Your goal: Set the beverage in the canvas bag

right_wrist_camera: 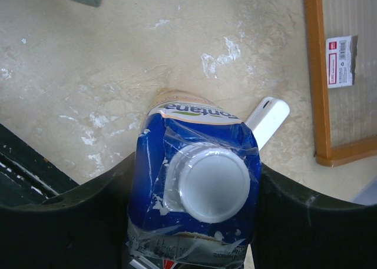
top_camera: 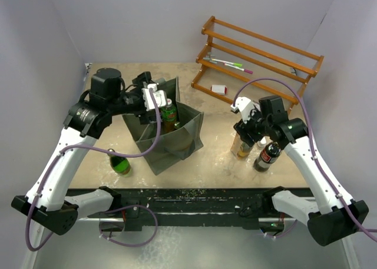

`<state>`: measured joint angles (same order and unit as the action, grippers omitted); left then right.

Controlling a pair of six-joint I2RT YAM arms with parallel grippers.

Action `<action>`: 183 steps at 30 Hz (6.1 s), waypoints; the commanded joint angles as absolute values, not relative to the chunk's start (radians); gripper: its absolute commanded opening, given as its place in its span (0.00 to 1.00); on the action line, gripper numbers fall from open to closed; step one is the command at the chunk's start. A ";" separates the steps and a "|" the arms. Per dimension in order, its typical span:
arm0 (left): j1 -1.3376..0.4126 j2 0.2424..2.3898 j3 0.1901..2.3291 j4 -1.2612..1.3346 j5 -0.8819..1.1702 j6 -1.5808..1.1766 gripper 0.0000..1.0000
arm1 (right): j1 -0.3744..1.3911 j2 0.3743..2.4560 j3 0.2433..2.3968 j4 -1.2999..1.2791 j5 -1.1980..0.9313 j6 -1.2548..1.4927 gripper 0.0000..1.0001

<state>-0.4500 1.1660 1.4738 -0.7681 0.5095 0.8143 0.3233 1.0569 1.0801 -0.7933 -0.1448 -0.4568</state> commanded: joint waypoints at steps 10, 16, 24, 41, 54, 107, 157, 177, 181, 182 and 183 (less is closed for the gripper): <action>-0.369 1.094 1.412 -0.697 0.479 0.723 0.99 | 0.322 0.975 1.229 -0.687 -0.283 -0.511 0.23; -0.357 1.087 1.364 -0.697 0.460 0.748 1.00 | 0.322 0.969 1.335 -0.633 -0.355 -0.520 0.11; -0.357 1.117 1.355 -0.687 0.502 0.706 0.95 | 0.332 1.080 1.653 -0.638 -0.446 -0.498 0.07; -0.356 1.241 1.419 -0.891 0.536 0.695 0.52 | 0.424 1.392 2.336 -0.567 -0.578 -0.257 0.00; -0.357 1.202 1.428 -0.954 0.555 0.724 0.50 | 0.635 1.614 2.630 -0.546 -0.660 -0.117 0.00; -0.192 1.087 1.506 -1.067 0.708 0.797 0.64 | 0.729 1.698 2.587 -0.415 -0.775 0.050 0.00; -0.191 1.212 1.506 -1.459 0.755 1.320 0.07 | 0.733 1.577 2.206 -0.347 -0.146 -0.078 0.00; -0.191 1.222 1.448 -1.424 0.861 1.253 0.10 | 0.773 1.659 2.245 -0.337 -0.524 0.000 0.00; -0.192 1.215 1.457 -1.413 0.864 1.240 0.10 | 0.776 1.670 2.243 -0.323 -0.556 0.025 0.00; -0.192 1.213 1.460 -1.412 0.866 1.239 0.10 | 0.777 1.675 2.243 -0.317 -0.569 0.039 0.00; -0.191 1.210 1.462 -1.411 0.868 1.235 0.10 | 0.778 1.680 2.241 -0.309 -0.583 0.054 0.00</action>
